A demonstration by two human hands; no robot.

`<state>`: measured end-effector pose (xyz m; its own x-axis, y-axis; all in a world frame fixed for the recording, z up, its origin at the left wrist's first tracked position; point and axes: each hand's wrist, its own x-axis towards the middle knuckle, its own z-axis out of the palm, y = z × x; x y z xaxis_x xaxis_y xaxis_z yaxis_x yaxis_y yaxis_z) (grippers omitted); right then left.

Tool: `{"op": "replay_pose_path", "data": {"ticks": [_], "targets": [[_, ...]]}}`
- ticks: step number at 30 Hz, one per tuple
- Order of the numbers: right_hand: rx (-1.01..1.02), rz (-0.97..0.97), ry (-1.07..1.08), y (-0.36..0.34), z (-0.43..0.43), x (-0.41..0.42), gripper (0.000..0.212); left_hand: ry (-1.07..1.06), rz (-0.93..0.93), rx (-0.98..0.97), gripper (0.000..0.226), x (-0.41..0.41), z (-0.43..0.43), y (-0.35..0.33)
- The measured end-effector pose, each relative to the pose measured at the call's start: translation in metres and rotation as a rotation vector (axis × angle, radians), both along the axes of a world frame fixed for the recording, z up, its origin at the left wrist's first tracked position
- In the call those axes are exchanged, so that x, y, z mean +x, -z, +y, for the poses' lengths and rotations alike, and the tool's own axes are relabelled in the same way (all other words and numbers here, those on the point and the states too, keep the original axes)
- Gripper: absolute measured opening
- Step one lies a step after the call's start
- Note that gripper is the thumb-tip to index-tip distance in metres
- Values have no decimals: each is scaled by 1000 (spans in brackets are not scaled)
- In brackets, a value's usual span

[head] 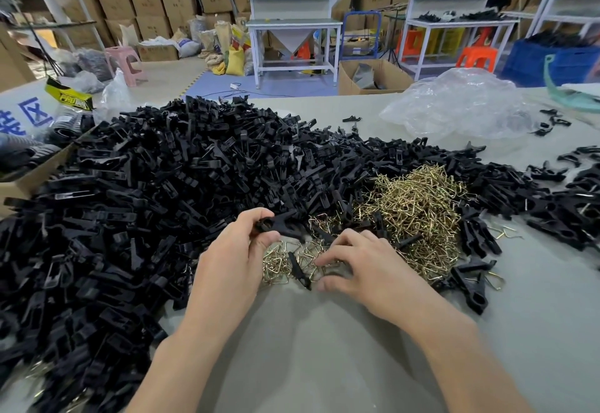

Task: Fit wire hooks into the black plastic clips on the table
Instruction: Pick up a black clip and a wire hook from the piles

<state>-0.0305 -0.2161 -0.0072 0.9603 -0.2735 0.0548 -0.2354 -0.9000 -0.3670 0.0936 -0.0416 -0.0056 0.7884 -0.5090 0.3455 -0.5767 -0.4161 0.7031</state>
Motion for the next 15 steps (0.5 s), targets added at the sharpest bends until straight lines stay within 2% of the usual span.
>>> {"op": "replay_pose_path", "data": {"ticks": [4,10,12,15], "targets": [[-54,-50,-3,1,8,0,31,8,-28,27,20,-3,0,0],[-168,-185,-16,2,11,1,33,11,-4,32,21,-4,-2,2],[3,-290,40,1,11,2,30,26,33,-5,22,-5,-4,2],[509,-505,205,-4,12,3,17,72,98,-95,30,-7,-7,1]]}}
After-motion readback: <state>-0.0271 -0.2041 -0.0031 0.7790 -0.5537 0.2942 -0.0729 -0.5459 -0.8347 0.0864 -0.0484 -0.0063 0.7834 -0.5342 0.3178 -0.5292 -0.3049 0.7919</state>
